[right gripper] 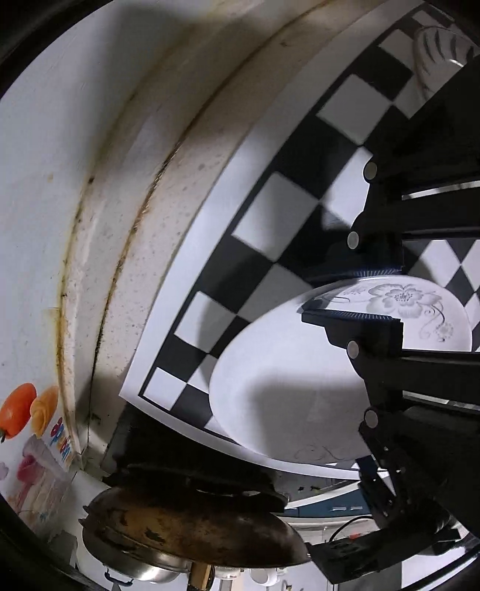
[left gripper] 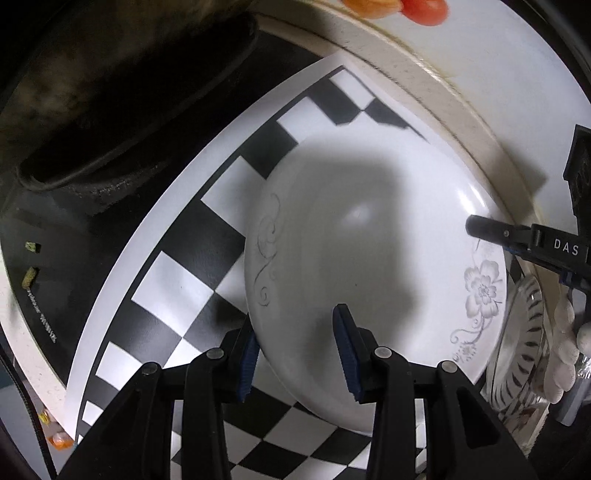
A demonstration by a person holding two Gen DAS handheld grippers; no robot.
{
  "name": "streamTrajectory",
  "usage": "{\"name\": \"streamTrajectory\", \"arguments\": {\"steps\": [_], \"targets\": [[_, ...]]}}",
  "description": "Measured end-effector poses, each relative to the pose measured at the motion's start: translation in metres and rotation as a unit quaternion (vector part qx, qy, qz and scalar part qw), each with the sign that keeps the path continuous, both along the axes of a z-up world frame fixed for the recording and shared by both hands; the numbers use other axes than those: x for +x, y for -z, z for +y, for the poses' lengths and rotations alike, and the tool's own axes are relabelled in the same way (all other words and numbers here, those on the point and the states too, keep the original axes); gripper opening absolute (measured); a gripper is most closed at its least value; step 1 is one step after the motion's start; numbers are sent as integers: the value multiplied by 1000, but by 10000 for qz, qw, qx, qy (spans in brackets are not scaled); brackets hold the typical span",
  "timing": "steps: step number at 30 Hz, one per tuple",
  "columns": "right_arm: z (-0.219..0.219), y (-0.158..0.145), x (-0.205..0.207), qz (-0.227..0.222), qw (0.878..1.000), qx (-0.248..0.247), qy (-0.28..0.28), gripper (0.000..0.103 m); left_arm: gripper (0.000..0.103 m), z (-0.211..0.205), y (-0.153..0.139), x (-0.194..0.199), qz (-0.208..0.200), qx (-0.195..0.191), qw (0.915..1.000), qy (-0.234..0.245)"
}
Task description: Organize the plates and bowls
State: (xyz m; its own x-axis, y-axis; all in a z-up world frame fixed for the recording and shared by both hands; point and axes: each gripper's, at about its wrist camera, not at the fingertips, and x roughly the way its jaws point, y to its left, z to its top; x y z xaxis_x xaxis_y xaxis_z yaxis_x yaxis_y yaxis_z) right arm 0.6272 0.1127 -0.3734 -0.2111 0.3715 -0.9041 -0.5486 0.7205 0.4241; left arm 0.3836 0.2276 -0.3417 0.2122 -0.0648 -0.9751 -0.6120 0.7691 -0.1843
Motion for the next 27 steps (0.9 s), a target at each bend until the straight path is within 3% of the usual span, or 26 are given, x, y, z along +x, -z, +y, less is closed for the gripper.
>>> {"name": "streamTrajectory", "arguments": {"steps": [8,13,21,27], "targets": [[-53,-37,-32,-208,9987,137,434,14,36,-44,-27,0,-208,109,9981,566],[-109,-69,-67,-428,9942,202,969,14,36,-67,-53,-5,-391,146,9928,1119],[-224,-121,-149,-772,9724,363,2171,14,36,-135,-79,-15,-625,54,9685,2411],[-312,-132,-226,-830,9508,278,2973,14,36,-189,-76,-37,-564,-144,9449,3222]]}}
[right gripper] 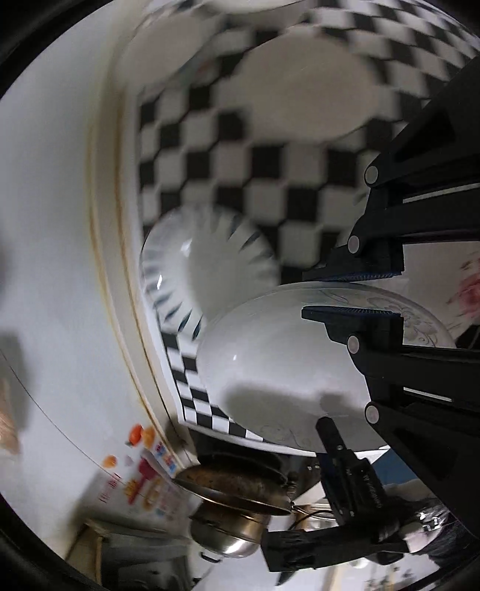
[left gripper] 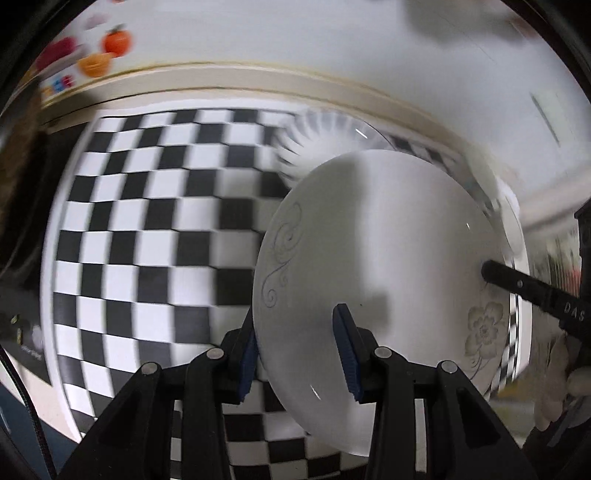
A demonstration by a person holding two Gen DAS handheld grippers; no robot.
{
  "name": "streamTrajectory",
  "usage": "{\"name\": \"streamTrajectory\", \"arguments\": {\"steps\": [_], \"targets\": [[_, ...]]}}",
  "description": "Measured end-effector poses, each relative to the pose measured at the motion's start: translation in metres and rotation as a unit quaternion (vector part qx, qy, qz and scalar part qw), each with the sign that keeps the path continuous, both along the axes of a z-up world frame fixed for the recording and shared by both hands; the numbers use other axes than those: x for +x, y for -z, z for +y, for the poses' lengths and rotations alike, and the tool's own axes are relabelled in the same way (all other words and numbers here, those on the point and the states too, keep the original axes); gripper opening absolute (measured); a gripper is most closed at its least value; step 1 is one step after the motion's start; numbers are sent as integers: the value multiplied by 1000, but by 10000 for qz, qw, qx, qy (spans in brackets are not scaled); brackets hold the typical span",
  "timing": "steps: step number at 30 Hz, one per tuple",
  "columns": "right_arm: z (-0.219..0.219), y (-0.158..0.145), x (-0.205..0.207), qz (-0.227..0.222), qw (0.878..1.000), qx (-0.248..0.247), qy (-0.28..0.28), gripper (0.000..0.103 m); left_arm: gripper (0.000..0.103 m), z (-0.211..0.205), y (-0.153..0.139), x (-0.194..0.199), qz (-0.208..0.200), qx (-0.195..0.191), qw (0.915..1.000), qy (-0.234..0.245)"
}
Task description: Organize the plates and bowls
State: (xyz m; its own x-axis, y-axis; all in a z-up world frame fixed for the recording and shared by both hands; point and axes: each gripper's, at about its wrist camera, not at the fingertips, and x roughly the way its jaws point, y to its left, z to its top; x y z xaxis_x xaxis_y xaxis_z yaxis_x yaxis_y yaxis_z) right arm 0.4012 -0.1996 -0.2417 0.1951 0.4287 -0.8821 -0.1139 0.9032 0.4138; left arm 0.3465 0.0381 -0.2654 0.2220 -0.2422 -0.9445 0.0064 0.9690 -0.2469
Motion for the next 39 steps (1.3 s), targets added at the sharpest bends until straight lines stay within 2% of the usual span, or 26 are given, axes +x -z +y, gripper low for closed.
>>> {"name": "streamTrajectory", "arguments": {"steps": [3,10,15,23,29,33,39], "targets": [[-37,6,-39,67,9993,-45,377,14,36,-30,11,-10,115,23,9991,405],[-94,30,-97,323,9941,-62,1031,14,36,-86,47,-26,500,207,9914,1190],[-110,44,-117,402,9915,-157,1230,14,36,-99,61,-34,757,255,9886,1273],[-103,52,-114,484,9918,-189,1167,14,36,-98,76,-41,995,418,9862,1258],[-99,53,-104,523,9926,-274,1058,14,36,-104,76,-48,952,535,9853,1312],[-97,58,-99,659,9922,-407,979,14,36,-109,76,-54,1045,625,9839,1305],[-97,65,-95,829,9913,-324,967,14,36,-104,71,-59,1265,631,9823,1226]]}}
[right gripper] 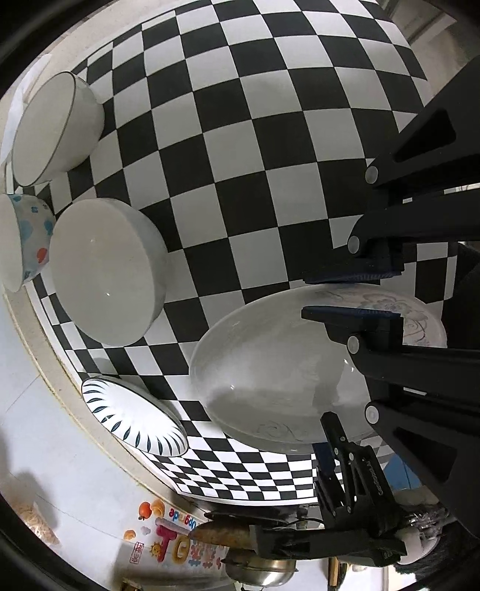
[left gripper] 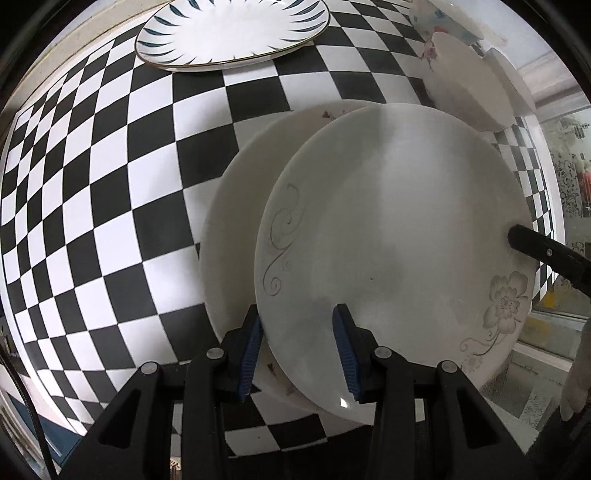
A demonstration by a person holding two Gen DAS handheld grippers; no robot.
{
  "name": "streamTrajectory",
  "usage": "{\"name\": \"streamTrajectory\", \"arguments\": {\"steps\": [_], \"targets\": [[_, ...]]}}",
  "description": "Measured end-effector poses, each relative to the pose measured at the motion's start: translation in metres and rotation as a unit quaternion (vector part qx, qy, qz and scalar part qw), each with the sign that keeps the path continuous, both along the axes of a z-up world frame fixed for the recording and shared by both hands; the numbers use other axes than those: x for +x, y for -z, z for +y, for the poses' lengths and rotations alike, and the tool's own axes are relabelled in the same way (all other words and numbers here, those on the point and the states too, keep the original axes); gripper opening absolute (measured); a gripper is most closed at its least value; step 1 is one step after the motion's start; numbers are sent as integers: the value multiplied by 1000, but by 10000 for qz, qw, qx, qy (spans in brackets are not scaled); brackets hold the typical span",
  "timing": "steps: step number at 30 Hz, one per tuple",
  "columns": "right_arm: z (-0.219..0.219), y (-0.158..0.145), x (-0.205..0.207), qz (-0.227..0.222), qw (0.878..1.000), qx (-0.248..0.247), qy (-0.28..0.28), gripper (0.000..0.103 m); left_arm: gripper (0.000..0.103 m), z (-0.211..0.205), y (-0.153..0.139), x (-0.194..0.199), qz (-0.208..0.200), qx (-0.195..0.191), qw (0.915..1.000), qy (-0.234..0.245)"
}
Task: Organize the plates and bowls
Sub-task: 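Lift the two stacked plates with both grippers toward the blue-striped plate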
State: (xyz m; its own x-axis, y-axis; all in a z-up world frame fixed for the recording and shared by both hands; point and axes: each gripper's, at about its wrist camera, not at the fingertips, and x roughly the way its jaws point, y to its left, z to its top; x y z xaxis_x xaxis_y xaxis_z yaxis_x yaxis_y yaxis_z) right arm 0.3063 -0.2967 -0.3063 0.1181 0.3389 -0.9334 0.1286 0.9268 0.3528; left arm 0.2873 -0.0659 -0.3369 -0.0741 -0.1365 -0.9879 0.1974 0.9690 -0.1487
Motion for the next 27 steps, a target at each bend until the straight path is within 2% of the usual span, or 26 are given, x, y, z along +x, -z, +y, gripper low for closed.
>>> {"name": "streamTrajectory", "arguments": {"steps": [10,20,27], "targets": [[5,4,8,197,9997,17,-120,15,36,1,-16,-15,97,49,9999,-86],[11,9,11,334,9990,99,-268,16,36,10,-32,-8,14,138,9997,-204],[17,18,13,449,9980,207,-400,16,36,14,-32,-4,-47,295,9993,-228]]}}
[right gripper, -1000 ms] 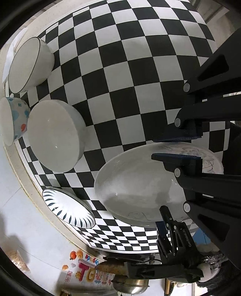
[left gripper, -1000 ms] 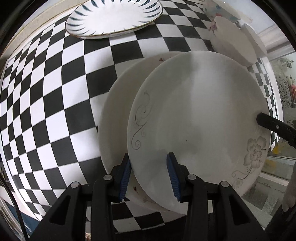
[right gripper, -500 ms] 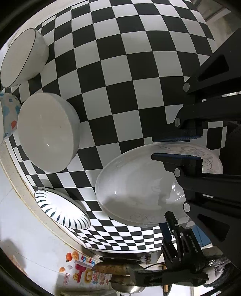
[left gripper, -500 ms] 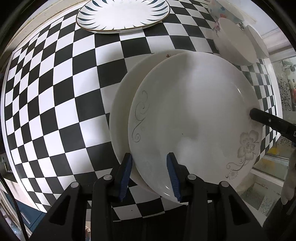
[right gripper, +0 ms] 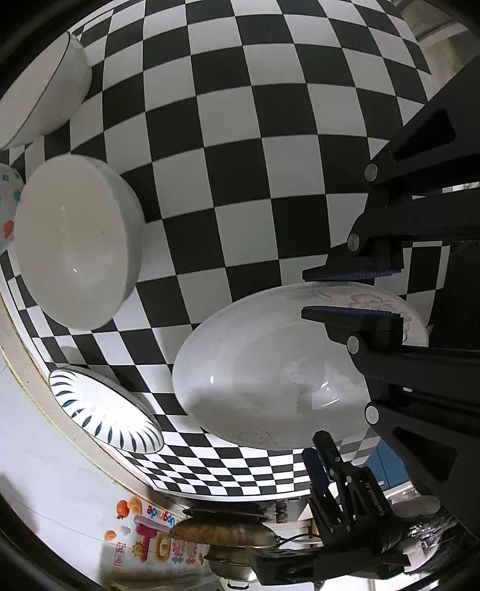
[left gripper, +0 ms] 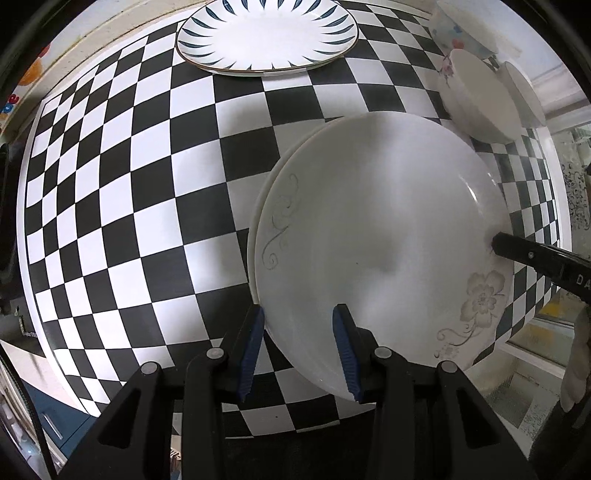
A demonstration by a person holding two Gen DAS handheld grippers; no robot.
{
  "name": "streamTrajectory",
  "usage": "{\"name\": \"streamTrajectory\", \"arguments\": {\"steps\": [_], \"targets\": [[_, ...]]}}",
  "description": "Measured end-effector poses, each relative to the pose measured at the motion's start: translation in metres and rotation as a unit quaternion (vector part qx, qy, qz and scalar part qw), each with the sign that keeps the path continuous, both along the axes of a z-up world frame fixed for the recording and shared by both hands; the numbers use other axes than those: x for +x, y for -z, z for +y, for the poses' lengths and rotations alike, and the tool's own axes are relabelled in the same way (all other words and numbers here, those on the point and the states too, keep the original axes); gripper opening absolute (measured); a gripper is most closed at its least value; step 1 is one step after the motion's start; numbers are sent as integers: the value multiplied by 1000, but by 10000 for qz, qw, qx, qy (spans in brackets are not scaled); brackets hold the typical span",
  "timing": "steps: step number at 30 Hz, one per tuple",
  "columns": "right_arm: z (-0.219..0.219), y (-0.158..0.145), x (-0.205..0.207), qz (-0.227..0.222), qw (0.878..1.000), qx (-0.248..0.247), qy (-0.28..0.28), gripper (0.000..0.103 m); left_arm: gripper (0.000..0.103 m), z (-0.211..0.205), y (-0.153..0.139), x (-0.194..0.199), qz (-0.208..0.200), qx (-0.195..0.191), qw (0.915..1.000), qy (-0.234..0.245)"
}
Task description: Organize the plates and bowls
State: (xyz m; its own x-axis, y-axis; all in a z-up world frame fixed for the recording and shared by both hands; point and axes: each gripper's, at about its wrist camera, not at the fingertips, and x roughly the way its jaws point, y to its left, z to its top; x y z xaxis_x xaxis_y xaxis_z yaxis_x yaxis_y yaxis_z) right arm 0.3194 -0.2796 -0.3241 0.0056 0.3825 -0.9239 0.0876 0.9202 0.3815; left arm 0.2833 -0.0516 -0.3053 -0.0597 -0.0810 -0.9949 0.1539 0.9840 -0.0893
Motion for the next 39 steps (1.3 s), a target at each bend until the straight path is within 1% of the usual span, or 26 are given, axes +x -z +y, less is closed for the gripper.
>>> {"name": "streamTrajectory", "arguments": {"steps": [2,7,10,12,13,15,17,18,19,20,21,23,26,29,32,36,37,38,39], "targets": [[0,1,1,0,10000,-7,-10,16,36,-1,-1,0,-13,49,10000,-2],[-4,-3,6,-1,10000,59,-31,16,36,1,-7,1,13,-14,10000,-62],[-10,-20,11,-125,9999,38,9,16,36,11,-28,5,-220,-23,9995,-206],[-13,-40,19,-298,9995,34,70,16,36,23,-44,11,-368,-107,9986,-370],[-13,-51,24,-412,9990,55,142,17,37,31,-55,19,-479,-171,9973,-529],[-9,-73,42,-640,9978,117,102,22,37,42,-67,37,-591,-279,9950,-758],[0,-89,70,-794,9965,242,66,36,37,58,-71,66,-675,-326,9916,-1050],[5,-92,83,-828,9961,310,30,39,37,61,-70,77,-685,-331,9904,-1151],[11,-94,100,-858,9957,357,-9,41,37,70,-67,94,-672,-374,9879,-1350],[18,-93,120,-895,9953,362,-36,41,37,76,-62,104,-652,-415,9860,-1478],[25,-92,136,-913,9952,351,-58,41,37,82,-56,115,-611,-473,9842,-1591],[35,-79,172,-861,9956,352,-88,41,37,93,-39,144,-487,-588,9805,-1809],[51,-47,225,-565,9976,369,-119,41,37,101,-14,176,-336,-659,9767,-2013],[68,-12,266,-265,9991,149,-310,41,37,104,4,196,-197,-672,9746,-2127],[79,11,285,-75,9988,119,-466,41,37,103,17,212,-123,-702,9743,-2137],[88,35,297,87,9982,6,-593,40,36,98,28,224,-151,-625,9777,-2000],[88,38,296,103,9981,8,-606,36,30,96,29,228,-185,-616,9786,-1953],[89,43,297,137,9979,21,-627,28,25,93,29,228,-214,-558,9801,-1895],[90,47,297,194,9978,4,-636,23,25,90,28,228,-256,-480,9810,-1860]]}}
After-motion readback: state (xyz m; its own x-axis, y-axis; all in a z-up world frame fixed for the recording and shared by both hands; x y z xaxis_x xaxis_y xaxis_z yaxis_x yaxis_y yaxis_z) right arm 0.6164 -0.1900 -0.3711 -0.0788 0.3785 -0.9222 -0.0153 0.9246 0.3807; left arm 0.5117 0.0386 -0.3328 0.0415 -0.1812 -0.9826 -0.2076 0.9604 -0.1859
